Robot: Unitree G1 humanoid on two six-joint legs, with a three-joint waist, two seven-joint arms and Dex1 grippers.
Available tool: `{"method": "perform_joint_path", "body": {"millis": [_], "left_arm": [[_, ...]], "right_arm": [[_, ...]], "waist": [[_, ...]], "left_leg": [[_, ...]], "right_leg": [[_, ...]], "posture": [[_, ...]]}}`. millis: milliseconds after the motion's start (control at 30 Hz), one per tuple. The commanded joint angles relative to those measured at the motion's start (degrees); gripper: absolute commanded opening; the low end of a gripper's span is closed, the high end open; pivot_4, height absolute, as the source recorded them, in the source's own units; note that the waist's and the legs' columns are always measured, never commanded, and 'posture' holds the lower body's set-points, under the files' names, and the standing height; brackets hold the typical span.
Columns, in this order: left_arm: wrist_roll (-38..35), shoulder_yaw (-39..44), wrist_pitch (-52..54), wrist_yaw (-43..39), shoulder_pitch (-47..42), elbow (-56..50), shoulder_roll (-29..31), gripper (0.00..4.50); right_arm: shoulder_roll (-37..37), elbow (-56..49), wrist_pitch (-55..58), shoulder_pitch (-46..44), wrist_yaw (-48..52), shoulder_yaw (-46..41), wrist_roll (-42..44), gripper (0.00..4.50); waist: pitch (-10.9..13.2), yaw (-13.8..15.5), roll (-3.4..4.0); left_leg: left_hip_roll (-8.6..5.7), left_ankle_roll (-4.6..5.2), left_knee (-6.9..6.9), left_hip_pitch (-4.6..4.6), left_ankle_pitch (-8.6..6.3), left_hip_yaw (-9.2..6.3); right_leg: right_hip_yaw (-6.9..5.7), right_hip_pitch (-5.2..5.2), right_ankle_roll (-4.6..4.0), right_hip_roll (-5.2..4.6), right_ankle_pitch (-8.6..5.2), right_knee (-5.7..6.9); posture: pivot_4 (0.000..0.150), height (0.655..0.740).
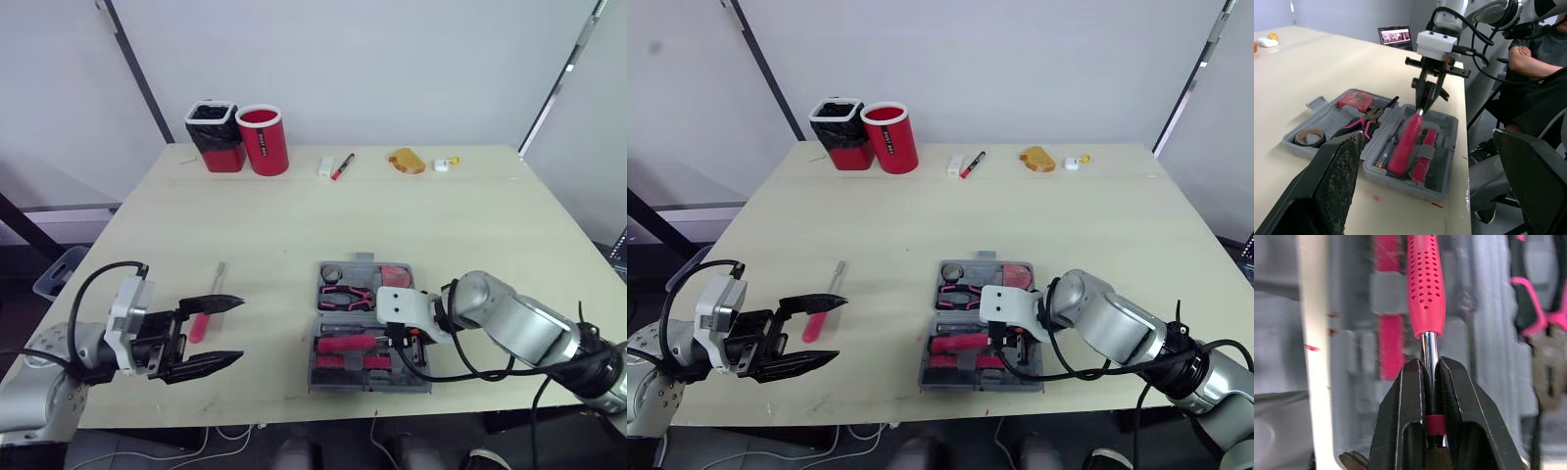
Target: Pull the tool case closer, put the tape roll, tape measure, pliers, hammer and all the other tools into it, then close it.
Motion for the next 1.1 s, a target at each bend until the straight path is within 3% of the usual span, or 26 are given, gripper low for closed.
{"method": "perform_joint_path", "body": {"millis": [33, 700, 867, 1100], "left_arm": [[0.1, 0.5, -1.2, -1.1, -0.1, -0.9, 0.3, 4.50], [0.8, 0.7, -3.1, -0.8, 3.0, -1.5, -0.3, 4.50], [0.3, 0.9, -2.5, 0.0, 4.4, -3.1, -0.5, 4.50], [-0.2, 1.2, -1.8, 0.8, 5.3, -4.4, -0.7, 4.50]], "right_arm": [[0.2, -2.5, 0.5, -0.9, 0.7, 0.0, -1.0, 0.08], [7.0, 6.7, -5.7, 2.2, 1.5, 1.2, -4.7, 0.08], [8.0, 8.6, -11.3, 3.6, 0.7, 0.7, -7.2, 2.27], [8.5, 7.3, -21.1, 10.6, 2.1, -12.0, 0.1, 2.27]], "waist": [[0.0, 0.0, 0.00], [0.0, -0.4, -0.02], [0.0, -0.3, -0.02], [0.0, 0.2, -0.07]], "left_leg": [[0.00, 0.00, 0.00, 0.00, 0.00, 0.00], [0.02, -0.01, 0.00, 0.08, 0.00, 0.00], [0.01, -0.01, -0.01, 0.06, 0.00, 0.01], [0.00, -0.01, 0.01, 0.06, 0.00, -0.03]], "right_leg": [[0.00, 0.00, 0.00, 0.00, 0.00, 0.00], [-0.03, 0.00, -0.03, 0.10, 0.01, 0.07], [-0.03, 0.00, -0.03, 0.09, 0.01, 0.05], [-0.07, 0.02, -0.02, -0.02, 0.00, 0.02]], "posture": [[0.150, 0.7400], [0.150, 0.7400], [0.150, 0.7400], [0.150, 0.7400]]}}
